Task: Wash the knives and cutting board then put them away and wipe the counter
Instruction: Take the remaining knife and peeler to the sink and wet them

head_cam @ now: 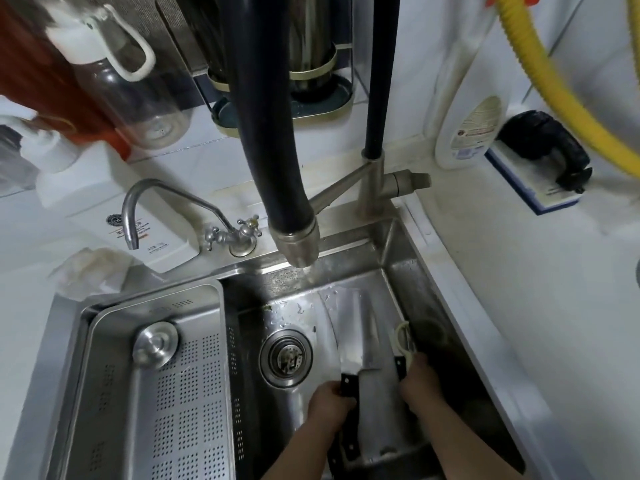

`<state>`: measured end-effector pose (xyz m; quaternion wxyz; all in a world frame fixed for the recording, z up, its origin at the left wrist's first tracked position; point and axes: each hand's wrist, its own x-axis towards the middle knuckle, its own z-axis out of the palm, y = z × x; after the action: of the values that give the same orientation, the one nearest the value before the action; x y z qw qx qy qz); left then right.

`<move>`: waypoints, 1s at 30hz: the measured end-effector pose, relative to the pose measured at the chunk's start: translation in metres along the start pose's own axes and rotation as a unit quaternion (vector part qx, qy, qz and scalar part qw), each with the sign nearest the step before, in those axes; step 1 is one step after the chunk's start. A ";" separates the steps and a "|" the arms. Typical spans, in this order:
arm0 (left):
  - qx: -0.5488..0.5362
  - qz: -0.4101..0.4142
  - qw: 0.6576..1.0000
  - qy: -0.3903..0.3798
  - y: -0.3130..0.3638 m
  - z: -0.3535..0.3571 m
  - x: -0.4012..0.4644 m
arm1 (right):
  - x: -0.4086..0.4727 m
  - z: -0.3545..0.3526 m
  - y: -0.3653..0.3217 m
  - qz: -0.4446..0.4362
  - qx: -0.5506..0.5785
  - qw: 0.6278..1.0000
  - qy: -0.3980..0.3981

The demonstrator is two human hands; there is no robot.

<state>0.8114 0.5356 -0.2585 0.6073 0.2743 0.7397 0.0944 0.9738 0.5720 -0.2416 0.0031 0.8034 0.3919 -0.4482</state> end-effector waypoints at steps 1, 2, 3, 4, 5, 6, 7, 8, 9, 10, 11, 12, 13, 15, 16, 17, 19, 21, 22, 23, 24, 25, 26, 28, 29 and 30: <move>0.002 0.003 1.000 0.002 0.005 -0.001 -0.007 | 0.000 0.000 0.000 -0.001 -0.006 1.000 -0.002; -0.004 0.012 1.000 -0.002 0.010 -0.003 -0.015 | -0.003 -0.001 0.000 0.000 -0.015 1.000 -0.004; 0.000 0.017 1.000 -0.007 0.012 -0.004 -0.019 | -0.007 -0.003 -0.001 0.000 -0.025 1.000 -0.005; 0.009 0.019 1.000 -0.007 0.014 -0.005 -0.023 | -0.011 -0.004 -0.002 -0.005 -0.037 0.999 -0.004; 0.017 0.022 1.000 -0.006 0.015 -0.007 -0.026 | -0.017 -0.006 -0.003 -0.015 -0.050 0.999 0.000; 0.023 0.030 0.999 -0.002 0.014 -0.009 -0.028 | -0.024 -0.008 -0.005 -0.023 -0.065 0.998 0.001; 0.028 0.039 0.999 0.003 0.012 -0.010 -0.030 | -0.029 -0.010 -0.006 -0.035 -0.078 0.996 0.004; 0.038 0.041 0.998 0.007 0.010 -0.012 -0.032 | -0.036 -0.012 -0.008 -0.047 -0.089 0.995 0.002; 0.037 0.039 0.999 0.007 0.010 -0.016 -0.038 | -0.044 -0.013 -0.010 -0.060 -0.094 0.994 -0.002; 0.031 0.037 0.999 0.005 0.010 -0.019 -0.043 | -0.053 -0.014 -0.013 -0.071 -0.097 0.993 -0.008; 0.021 0.036 0.999 0.005 0.011 -0.024 -0.051 | -0.059 -0.014 -0.016 -0.086 -0.099 0.991 -0.012; 0.010 0.037 0.999 0.007 0.015 -0.029 -0.063 | -0.069 -0.015 -0.019 -0.098 -0.097 0.990 -0.016; 0.001 0.040 0.999 0.007 0.017 -0.034 -0.072 | -0.077 -0.016 -0.024 -0.111 -0.095 0.989 -0.020; -0.007 0.051 0.999 0.009 0.021 -0.047 -0.094 | -0.098 -0.019 -0.035 -0.131 -0.096 0.986 -0.035; -0.008 0.057 0.998 0.015 0.022 -0.056 -0.105 | -0.108 -0.020 -0.041 -0.141 -0.091 0.985 -0.038; -0.012 0.066 0.998 0.022 0.022 -0.065 -0.114 | -0.117 -0.018 -0.045 -0.159 -0.083 0.983 -0.036; -0.014 0.088 0.995 0.040 0.016 -0.082 -0.129 | -0.138 -0.015 -0.054 -0.183 -0.065 0.980 -0.033; -0.018 0.112 0.992 0.058 0.007 -0.100 -0.147 | -0.154 -0.007 -0.060 -0.210 -0.069 0.975 -0.018; -0.023 0.120 0.990 0.064 0.003 -0.109 -0.156 | -0.163 -0.004 -0.065 -0.229 -0.076 0.970 -0.013; -0.029 0.132 0.988 0.072 -0.002 -0.119 -0.165 | -0.173 0.001 -0.070 -0.247 -0.088 0.965 -0.012; -0.033 0.143 0.986 0.080 -0.006 -0.128 -0.175 | -0.188 0.004 -0.077 -0.264 -0.102 0.959 -0.014; -0.033 0.153 0.984 0.087 -0.013 -0.138 -0.183 | -0.202 0.009 -0.084 -0.278 -0.119 0.953 -0.014; -0.030 0.158 0.983 0.092 -0.020 -0.148 -0.190 | -0.214 0.014 -0.090 -0.288 -0.131 0.949 -0.010; -0.047 0.163 0.980 0.103 -0.036 -0.168 -0.207 | -0.240 0.028 -0.101 -0.306 -0.146 0.941 -0.004; -0.066 0.163 0.979 0.108 -0.046 -0.178 -0.214 | -0.252 0.035 -0.105 -0.317 -0.152 0.936 -0.002; -0.083 0.164 0.976 0.114 -0.057 -0.188 -0.223 | -0.266 0.044 -0.109 -0.328 -0.146 0.933 -0.002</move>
<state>0.6409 0.4087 -0.0504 0.5161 0.3278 0.7383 0.2848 0.7961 0.4651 -0.0379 -0.0258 0.6195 0.6953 -0.3635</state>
